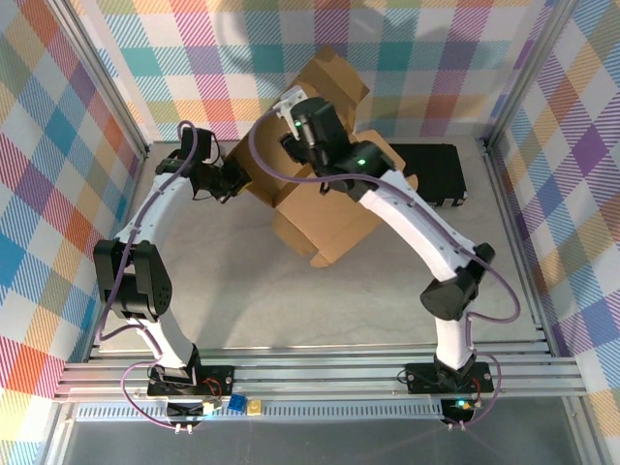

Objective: Fold the paper box

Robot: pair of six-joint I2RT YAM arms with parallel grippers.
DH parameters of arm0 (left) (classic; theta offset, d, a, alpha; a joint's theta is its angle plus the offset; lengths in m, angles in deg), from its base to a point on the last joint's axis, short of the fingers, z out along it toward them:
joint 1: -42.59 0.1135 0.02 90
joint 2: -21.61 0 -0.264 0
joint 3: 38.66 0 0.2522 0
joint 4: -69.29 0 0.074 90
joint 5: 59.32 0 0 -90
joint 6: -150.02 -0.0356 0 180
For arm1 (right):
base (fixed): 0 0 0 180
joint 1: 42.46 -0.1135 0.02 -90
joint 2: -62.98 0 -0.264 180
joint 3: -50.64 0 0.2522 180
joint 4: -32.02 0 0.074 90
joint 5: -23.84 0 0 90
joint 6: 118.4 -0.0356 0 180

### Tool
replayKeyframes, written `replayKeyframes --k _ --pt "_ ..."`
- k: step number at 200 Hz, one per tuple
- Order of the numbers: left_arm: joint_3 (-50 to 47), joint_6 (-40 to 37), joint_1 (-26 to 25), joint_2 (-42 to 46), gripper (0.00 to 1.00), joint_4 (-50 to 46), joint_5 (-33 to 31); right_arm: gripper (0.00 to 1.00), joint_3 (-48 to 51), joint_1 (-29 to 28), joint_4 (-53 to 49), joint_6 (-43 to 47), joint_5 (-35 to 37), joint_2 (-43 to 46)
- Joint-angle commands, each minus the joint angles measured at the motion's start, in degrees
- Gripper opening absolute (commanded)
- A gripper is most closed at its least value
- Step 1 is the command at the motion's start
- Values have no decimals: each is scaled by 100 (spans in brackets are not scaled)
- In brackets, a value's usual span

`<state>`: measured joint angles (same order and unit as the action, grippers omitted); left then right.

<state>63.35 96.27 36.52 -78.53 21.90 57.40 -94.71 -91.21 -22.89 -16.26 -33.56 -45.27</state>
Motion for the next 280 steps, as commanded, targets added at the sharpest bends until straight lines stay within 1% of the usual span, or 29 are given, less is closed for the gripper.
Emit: replayKeyframes --k 1,13,22,39,63,70,73,83,98,119,133,148,164,179,191,214,236,280 --pt "-40 30 42 -81 0 795 585 76 -284 -7 -680 -934 -2230 950" --pt "-56 -18 44 -136 0 934 691 79 -97 103 -513 -1101 -3065 1285" --pt "-84 -39 42 -190 0 1031 780 79 135 318 -262 -1302 -3768 1550" --pt "-185 -27 44 -259 0 1338 1011 79 693 849 386 -1887 -4611 1969" --pt "-344 13 39 -359 0 1694 1255 75 619 1775 658 -2752 -4896 2114" --pt "-402 19 42 -386 0 1719 1309 74 505 2027 640 -2953 -4891 2077" --pt "-431 26 44 -392 0 1917 1328 73 423 2122 610 -3041 -4894 2039" --pt "-541 75 44 -408 0 2133 1421 71 176 2513 457 -3308 -4924 1886" --pt "-719 132 44 -385 0 2418 1531 68 -136 2945 218 -3481 -4937 1601" --pt "-873 28 44 -335 0 2548 1739 64 -667 3500 -60 -3640 -5117 1107" --pt "-976 -107 44 -279 0 2563 1867 62 -841 3934 8 -3871 -5433 806" --pt "-1053 -262 53 -253 0 2543 2024 58 -933 4443 325 -4400 -6077 491" --pt "-1132 -385 53 -251 0 2496 2095 53 -1167 4787 555 -4762 -6710 73" --pt "-1172 -442 53 -282 0 2484 2143 46 -1731 4950 430 -5047 -7324 -519" --pt "-1173 -460 48 -304 0 2492 2132 44 -2113 4964 204 -5131 -7720 -948" --pt "-1118 -457 53 -350 0 2519 2116 39 -2114 4895 32 -5265 -8296 -1405" --pt "-988 -436 53 -430 0 2482 2135 39 -2102 4746 -55 -5108 -8611 -1588" --pt "-807 -457 53 -559 0 2318 2089 37 -2108 4388 299 -5376 -9311 -1636"
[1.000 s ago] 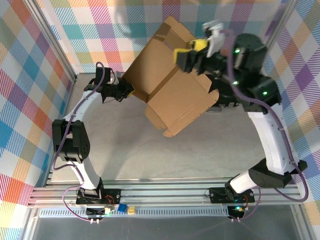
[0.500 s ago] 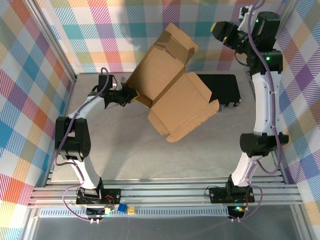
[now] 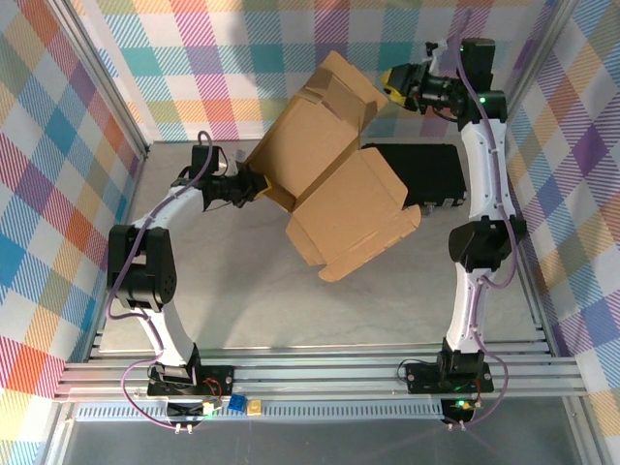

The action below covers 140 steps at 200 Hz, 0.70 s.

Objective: Fold the paper box

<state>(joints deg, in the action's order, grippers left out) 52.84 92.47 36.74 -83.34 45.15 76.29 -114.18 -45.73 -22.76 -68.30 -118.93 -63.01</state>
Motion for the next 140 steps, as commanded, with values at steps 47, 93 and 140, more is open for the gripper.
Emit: replayKeyframes --k 47,93,140 --pt "541 -71 32 -203 0 -385 85 37 76 -396 151 -39 -1191 385" --pt "800 -111 31 -307 0 -851 22 39 236 -520 -421 603 -922 653" --pt "842 -253 30 -281 0 -1079 84 42 200 -694 -925 1337 -400 730"
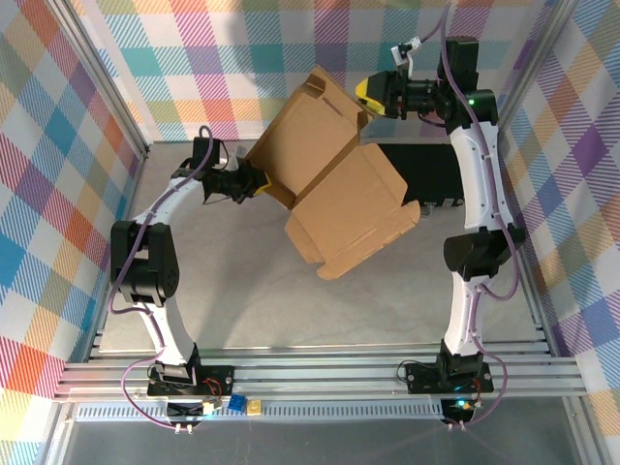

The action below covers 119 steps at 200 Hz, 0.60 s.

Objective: Fold the paper box

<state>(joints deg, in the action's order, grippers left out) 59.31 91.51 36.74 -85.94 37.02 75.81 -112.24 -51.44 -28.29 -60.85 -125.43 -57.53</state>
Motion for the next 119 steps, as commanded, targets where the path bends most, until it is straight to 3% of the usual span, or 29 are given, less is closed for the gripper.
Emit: replayKeyframes --k 1,67,119 --pt "198 -163 31 -16 0 -271 139 42 6 -127 -381 608 262 184" --pt "285 -607 31 67 0 -813 144 44 -29 -425 -1084 1764 1149 208" --pt "316 -834 31 163 0 -1036 92 46 -438 -745 -1589 2617 2695 169"
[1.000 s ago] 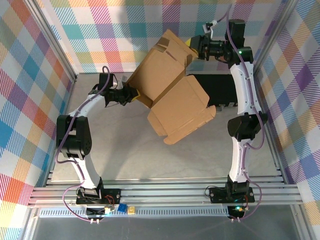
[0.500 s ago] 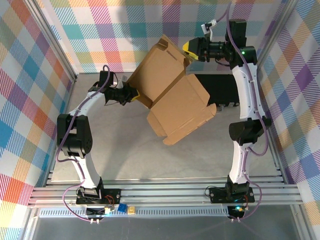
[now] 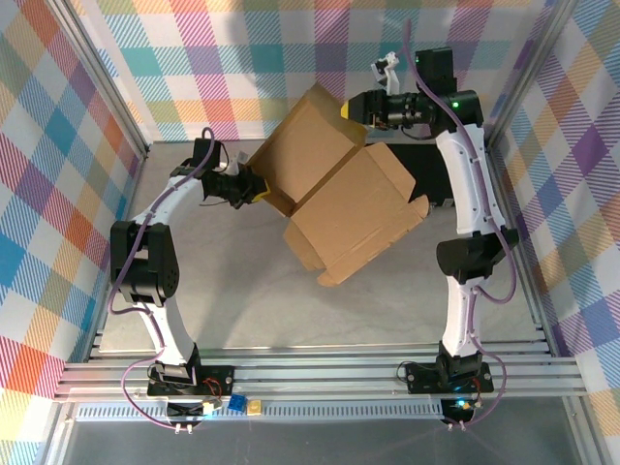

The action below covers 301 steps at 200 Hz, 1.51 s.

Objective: Fold the paper box

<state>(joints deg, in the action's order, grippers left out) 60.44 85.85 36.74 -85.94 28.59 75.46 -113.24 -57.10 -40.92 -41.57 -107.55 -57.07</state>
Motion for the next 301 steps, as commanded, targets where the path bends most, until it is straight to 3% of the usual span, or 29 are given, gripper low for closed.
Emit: replayKeyframes --k 1,76,206,266,301 --pt "202 -274 31 163 0 -195 119 46 -348 -188 -333 700 936 127" --pt "229 -588 29 332 0 -531 -48 38 -665 -518 -556 1402 2617 23" --pt "408 -712 31 296 0 -814 -48 47 -325 -749 -632 1422 1756 7" --pt "570 -912 30 352 0 -1112 -188 47 -227 -878 -691 1661 2374 -12" --pt "602 -931 31 383 0 -1164 -206 44 -323 -1054 -726 1804 3221 -95"
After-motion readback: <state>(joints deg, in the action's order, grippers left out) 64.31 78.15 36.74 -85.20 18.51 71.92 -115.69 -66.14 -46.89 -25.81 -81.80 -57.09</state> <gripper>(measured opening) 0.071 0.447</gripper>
